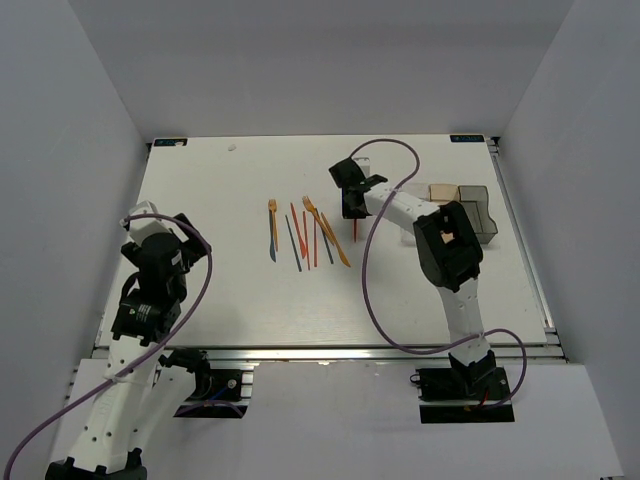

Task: Sort the eating utensils into containers

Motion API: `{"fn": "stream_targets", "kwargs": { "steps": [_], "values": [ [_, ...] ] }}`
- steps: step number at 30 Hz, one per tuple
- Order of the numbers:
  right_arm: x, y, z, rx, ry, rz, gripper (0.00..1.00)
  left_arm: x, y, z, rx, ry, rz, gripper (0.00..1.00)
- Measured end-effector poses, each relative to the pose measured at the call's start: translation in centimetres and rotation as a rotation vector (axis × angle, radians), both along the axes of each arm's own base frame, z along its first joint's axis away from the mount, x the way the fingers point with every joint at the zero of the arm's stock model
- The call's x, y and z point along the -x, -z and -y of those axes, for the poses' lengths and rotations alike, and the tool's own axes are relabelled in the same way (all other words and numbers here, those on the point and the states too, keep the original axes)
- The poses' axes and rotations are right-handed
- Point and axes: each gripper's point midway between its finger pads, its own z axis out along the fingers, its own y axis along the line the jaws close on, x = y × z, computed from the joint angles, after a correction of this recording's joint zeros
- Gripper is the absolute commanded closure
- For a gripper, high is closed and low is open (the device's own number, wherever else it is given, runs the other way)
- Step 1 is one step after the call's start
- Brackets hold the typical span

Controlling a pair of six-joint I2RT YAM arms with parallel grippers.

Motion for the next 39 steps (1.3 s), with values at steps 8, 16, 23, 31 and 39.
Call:
{"fn": "stream_targets", "kwargs": {
  "steps": [8,16,23,31,39],
  "values": [
    [-0.3,-12.4,2.9,-0.059,-0.063,0.197,1.0,-0.2,0.3,0.2,0.001,0.008,-0.012,0.02],
    [-1.9,-13.5,13.3,0.04,-0.006,0.263,1.0,-0.2,0.4,0.2,0.0,0.01,-0.018,0.02],
    [-1.6,-7.2,15.5,0.116,-0.037,0.152,1.0,-0.5,0.9,0.3,-0.004,0.009,-0.04,0.02],
    [-2.8,-7.2,14.9,0.064,-0.056,0.201,1.0,-0.6,1.0,0.3,-0.006,0.009,-0.045,0.02],
    [-2.4,-5.6,14.8,0.051,-0.063,0.176,1.0,-0.6,1.0,0.3,-0.006,0.01,-0.045,0.02]
  ]
}}
